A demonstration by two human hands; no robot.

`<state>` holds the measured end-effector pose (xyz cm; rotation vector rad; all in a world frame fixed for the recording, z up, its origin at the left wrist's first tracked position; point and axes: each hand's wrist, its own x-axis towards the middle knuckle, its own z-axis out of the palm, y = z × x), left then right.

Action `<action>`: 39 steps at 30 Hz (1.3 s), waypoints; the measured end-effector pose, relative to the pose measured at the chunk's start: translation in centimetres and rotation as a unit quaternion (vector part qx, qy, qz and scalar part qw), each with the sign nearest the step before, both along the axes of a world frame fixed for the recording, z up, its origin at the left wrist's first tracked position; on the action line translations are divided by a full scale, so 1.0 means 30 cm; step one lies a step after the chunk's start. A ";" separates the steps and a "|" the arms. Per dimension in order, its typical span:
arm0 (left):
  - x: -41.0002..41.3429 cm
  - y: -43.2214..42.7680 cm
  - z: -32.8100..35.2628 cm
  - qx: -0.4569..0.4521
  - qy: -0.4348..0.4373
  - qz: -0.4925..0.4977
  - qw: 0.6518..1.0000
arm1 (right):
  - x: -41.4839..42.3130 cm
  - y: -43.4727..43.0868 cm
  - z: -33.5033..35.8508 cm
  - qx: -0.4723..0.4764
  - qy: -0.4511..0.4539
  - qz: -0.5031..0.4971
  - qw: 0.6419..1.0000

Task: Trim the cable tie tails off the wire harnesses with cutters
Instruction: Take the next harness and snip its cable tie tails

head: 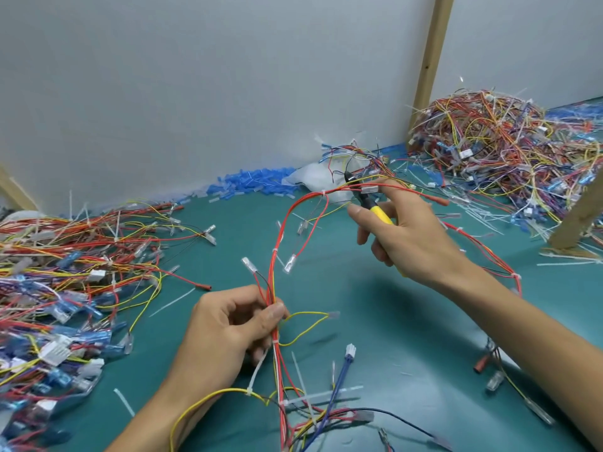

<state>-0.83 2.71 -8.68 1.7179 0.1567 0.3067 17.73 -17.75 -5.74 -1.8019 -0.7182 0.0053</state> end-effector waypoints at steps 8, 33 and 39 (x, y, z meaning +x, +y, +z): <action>0.004 -0.003 0.009 -0.045 -0.020 0.012 0.999 | -0.013 0.011 -0.010 -0.021 0.027 0.014 0.999; 0.011 0.005 0.041 -0.248 -0.020 0.009 0.969 | -0.067 0.007 0.003 -0.126 0.285 0.313 0.897; 0.012 0.002 0.033 -0.255 -0.015 0.018 0.967 | -0.100 0.038 -0.034 -0.071 0.300 0.322 0.895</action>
